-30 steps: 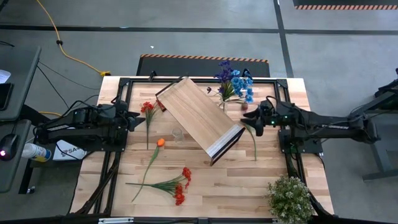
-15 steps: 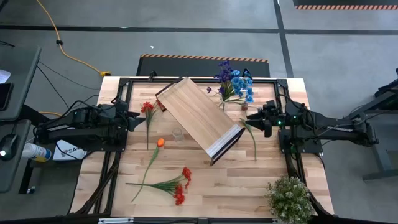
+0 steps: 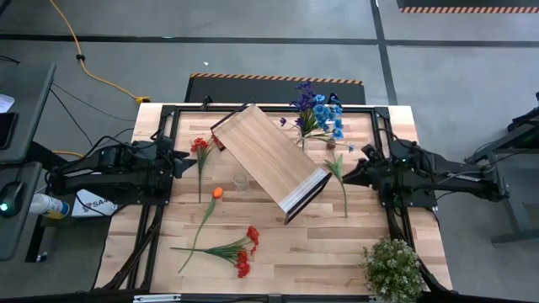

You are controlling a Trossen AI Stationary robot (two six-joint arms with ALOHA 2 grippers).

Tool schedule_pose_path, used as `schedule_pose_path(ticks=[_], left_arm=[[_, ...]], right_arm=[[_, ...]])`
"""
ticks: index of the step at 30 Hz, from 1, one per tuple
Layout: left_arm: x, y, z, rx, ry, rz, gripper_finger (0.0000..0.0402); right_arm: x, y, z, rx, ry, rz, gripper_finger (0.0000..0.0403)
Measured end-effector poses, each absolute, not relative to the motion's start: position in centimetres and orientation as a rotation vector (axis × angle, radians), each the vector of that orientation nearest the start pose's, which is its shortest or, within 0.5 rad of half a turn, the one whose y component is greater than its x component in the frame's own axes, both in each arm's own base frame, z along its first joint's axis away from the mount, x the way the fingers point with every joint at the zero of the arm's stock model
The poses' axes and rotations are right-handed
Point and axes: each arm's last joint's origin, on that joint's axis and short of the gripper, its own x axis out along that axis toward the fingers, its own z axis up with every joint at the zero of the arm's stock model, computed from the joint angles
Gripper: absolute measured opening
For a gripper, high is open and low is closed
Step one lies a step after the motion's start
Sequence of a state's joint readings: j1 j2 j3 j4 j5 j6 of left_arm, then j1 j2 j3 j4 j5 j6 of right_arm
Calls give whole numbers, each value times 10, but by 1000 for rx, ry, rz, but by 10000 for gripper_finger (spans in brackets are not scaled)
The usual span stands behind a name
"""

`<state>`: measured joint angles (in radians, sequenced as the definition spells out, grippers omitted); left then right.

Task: Pick and place flowers into a vace then onto a shelf
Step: Put the red flower into the top transparent vase

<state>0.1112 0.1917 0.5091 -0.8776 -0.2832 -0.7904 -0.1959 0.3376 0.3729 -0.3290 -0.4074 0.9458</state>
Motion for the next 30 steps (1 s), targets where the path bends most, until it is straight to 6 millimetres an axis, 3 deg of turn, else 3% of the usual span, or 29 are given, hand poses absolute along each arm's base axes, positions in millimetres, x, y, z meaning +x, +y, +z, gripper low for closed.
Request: schedule_pose_path(ticks=[16, 30], left_arm=[[55, 14, 236, -709, 379, 583, 333], [54, 15, 237, -705, 373, 598, 333]], right_arm=[[87, -7, 198, 1229, 703, -227, 181], [79, -15, 189, 1114, 645, -604, 181]])
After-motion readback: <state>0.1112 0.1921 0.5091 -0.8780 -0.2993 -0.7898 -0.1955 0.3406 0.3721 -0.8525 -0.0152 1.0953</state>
